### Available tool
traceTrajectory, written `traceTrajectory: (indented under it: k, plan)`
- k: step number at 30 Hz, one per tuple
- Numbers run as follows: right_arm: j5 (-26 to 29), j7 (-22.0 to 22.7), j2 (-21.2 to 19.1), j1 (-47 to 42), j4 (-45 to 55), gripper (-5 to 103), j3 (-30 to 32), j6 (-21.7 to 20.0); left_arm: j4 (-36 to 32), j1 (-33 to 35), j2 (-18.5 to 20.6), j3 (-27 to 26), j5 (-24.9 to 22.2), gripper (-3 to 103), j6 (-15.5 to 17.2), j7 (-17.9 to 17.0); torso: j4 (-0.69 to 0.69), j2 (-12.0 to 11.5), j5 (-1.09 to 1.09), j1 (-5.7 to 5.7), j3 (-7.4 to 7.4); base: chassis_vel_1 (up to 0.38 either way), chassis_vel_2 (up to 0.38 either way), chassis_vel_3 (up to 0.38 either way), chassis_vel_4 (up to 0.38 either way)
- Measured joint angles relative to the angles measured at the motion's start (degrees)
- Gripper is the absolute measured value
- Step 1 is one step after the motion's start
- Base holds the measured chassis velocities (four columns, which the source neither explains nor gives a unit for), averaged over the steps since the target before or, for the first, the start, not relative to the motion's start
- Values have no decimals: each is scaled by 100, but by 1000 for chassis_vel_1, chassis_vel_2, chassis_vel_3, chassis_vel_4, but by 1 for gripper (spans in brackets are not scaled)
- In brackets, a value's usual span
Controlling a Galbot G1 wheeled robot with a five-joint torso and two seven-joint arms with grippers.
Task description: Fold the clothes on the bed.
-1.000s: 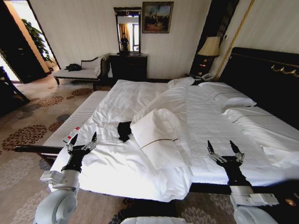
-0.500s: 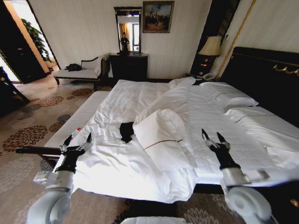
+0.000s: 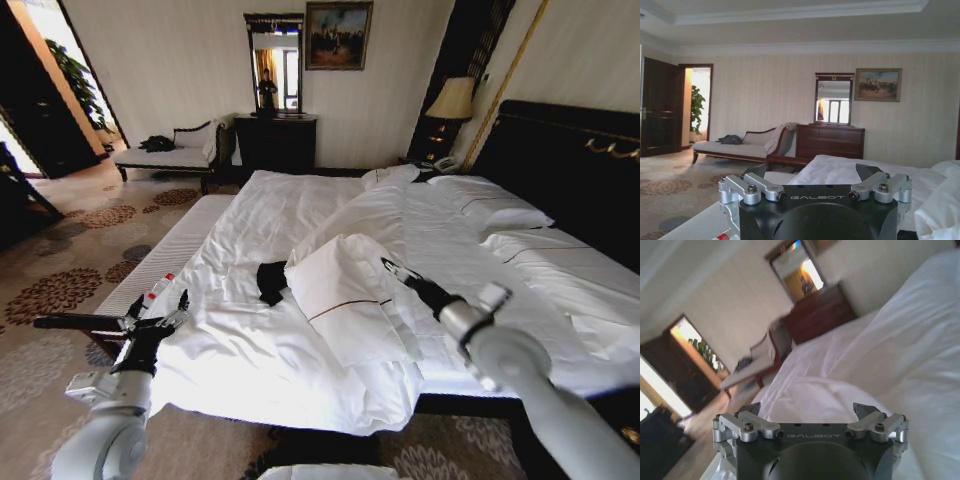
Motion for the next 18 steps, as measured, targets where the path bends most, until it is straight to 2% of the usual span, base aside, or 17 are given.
traceTrajectory:
  k: [2, 3, 4, 6, 7, 11, 12, 18]
  plan:
    - [257, 231, -7, 529, -172, 100, -402, -189, 19, 11, -24, -44, -2, 100, -2, -2, -1, 0, 1, 0, 0, 0, 0, 0, 0]
    - [257, 231, -7, 529, -172, 100, -402, -189, 19, 11, -24, -44, -2, 100, -2, -2, -1, 0, 1, 0, 0, 0, 0, 0, 0]
    - [451, 433, 3, 1032, -350, 100, -802, -365, 34, 15, -61, -67, -3, 100, -7, -6, -1, 0, 1, 0, 0, 0, 0, 0, 0]
    - [654, 626, 64, 1540, -529, 100, -1193, -553, 38, 20, -122, -76, -3, 100, -11, -10, -1, 0, 0, 0, 0, 0, 0, 0, 0]
    - [654, 626, 64, 1540, -529, 100, -1193, -553, 38, 20, -122, -76, -3, 100, -11, -10, -1, 0, 0, 0, 0, 0, 0, 0, 0]
    - [763, 836, 386, 2411, -1003, 100, -1959, -733, 50, 27, -219, -73, 25, 100, -18, -13, -1, 0, 0, 0, 0, 0, 0, 0, 0]
    - [763, 836, 386, 2411, -1003, 100, -1959, -733, 50, 27, -219, -73, 25, 100, -18, -13, -1, 0, 0, 0, 0, 0, 0, 0, 0]
    - [822, 1321, 840, 3030, -1642, 100, -2681, -1077, 117, 10, -219, -154, 14, 100, -23, -26, -2, 0, 0, -1, 0, 0, 0, 0, 0]
